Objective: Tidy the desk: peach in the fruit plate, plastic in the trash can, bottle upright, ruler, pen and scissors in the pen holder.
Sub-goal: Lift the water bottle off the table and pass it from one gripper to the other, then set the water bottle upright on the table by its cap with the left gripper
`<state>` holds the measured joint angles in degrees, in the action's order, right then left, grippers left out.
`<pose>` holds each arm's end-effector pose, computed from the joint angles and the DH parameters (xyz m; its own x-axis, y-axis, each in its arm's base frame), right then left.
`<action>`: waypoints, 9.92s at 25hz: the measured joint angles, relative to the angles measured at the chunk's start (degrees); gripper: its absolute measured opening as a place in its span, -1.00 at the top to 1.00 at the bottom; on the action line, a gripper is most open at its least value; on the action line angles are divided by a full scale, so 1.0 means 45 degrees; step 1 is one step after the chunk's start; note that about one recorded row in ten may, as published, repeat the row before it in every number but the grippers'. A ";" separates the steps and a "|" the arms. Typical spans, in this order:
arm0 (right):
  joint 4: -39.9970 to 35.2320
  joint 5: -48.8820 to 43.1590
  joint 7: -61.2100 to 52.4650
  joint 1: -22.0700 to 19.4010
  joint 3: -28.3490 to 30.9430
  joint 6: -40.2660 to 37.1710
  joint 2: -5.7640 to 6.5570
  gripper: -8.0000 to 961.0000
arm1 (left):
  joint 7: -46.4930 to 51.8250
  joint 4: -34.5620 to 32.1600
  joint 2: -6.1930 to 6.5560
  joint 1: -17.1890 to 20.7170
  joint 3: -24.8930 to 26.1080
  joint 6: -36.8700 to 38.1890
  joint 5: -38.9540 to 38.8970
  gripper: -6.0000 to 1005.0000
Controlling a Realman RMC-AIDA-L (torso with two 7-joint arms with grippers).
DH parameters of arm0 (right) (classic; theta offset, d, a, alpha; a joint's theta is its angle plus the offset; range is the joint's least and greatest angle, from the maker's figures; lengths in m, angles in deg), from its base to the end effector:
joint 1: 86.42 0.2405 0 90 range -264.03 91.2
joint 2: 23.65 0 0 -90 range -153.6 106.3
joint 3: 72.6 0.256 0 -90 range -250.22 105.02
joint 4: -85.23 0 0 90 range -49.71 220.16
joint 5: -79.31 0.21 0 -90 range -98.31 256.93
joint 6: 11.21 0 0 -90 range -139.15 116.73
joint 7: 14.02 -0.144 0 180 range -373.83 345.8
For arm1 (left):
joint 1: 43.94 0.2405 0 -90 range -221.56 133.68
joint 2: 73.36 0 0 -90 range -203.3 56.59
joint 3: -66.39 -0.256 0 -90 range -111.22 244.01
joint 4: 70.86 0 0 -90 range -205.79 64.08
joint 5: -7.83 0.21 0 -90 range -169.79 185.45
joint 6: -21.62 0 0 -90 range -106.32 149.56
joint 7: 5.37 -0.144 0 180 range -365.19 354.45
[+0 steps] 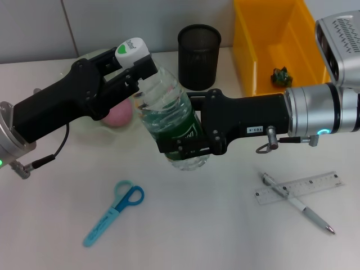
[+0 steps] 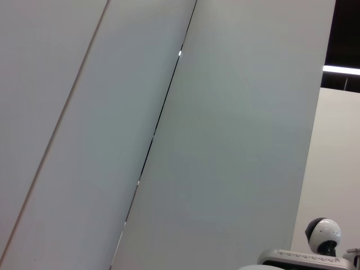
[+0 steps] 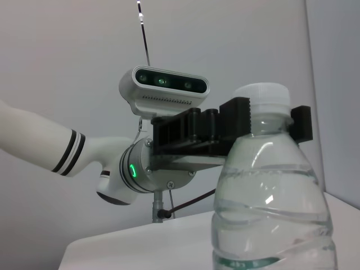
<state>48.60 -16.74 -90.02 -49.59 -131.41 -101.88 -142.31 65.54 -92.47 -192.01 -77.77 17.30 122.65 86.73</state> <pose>0.1769 0.3449 -0.0233 0.8022 -0.1371 -0.5810 -0.1810 -0.9833 -0.0178 -0.1959 0.3248 0.0024 0.4185 0.1943 0.8872 0.3494 -0.9361 0.0402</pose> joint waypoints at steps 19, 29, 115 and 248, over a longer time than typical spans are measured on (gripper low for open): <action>-0.0365 0.0021 -0.0120 -0.0083 0.0001 -0.0225 -0.0057 -0.59 | 0.0080 0.0000 0.0020 0.0000 0.0091 0.0063 0.0038 0.13; -0.0372 0.0021 -0.0110 -0.0038 0.0000 -0.0098 -0.0057 -0.59 | 0.0083 0.0000 0.0021 -0.0001 0.0091 0.0062 0.0024 0.13; -0.0076 -0.0065 -0.0103 -0.0083 -0.1340 0.1434 -0.0115 -0.59 | 0.0083 -0.0066 0.0075 -0.0157 0.0089 0.0067 -0.0353 0.13; -0.0379 -0.0758 0.0315 -0.1754 -0.0506 0.1785 -0.0036 -0.55 | -0.4562 0.0786 0.0040 0.2741 0.1714 -0.2967 -0.0368 -0.10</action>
<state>46.89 -20.15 -88.60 -57.49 -133.68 -93.84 -142.48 45.01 -88.94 -191.83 -65.44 25.01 109.30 85.08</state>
